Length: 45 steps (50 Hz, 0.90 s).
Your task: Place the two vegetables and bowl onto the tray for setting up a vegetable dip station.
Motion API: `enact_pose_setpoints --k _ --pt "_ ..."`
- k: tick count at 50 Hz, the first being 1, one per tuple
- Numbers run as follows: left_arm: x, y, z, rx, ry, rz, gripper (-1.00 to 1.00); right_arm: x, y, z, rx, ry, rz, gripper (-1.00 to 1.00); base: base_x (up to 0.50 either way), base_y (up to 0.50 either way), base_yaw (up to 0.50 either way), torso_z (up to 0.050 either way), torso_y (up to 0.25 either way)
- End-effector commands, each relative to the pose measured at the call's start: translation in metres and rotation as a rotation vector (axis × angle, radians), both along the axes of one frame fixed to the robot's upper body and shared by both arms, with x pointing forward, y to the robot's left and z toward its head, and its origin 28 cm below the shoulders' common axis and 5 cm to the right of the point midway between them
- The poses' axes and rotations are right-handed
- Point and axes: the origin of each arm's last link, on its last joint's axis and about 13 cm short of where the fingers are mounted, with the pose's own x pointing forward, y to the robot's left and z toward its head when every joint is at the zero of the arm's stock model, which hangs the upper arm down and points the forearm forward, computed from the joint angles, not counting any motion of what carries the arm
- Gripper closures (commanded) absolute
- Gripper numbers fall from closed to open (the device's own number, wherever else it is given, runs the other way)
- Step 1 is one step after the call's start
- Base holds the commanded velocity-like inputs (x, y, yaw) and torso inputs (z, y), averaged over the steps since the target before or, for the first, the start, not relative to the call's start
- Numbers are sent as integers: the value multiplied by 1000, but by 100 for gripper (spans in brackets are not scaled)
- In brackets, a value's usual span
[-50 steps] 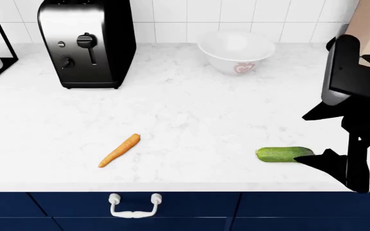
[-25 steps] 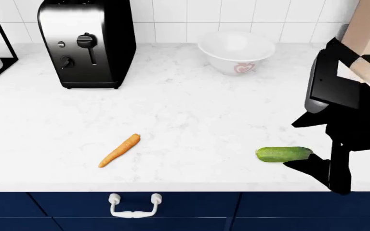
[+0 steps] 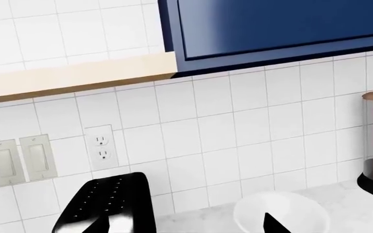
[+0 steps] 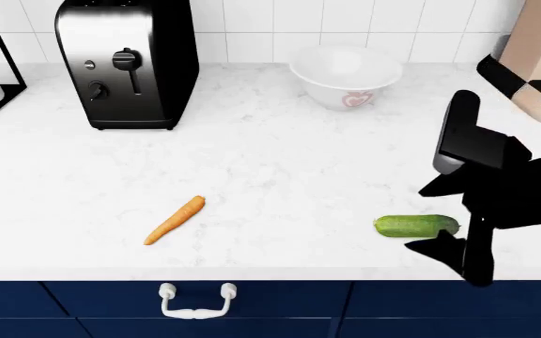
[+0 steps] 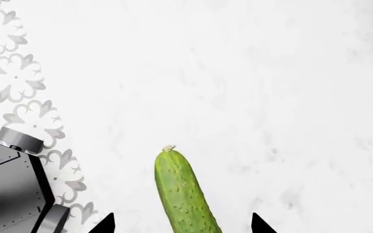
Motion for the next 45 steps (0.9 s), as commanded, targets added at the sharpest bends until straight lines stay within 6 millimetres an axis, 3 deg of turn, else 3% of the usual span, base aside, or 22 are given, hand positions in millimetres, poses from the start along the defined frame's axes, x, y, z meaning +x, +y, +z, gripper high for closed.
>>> enact_pose_setpoints --k 1,45 --pt "0 0 0 2 1 -1 -100 2 -1 -10 -1 13 -14 -100 0 0 0 0 0" --pt "0 -2 -2 8 5 -11 -100 5 -5 -34 -18 46 -58 -100 0 0 0 0 0"
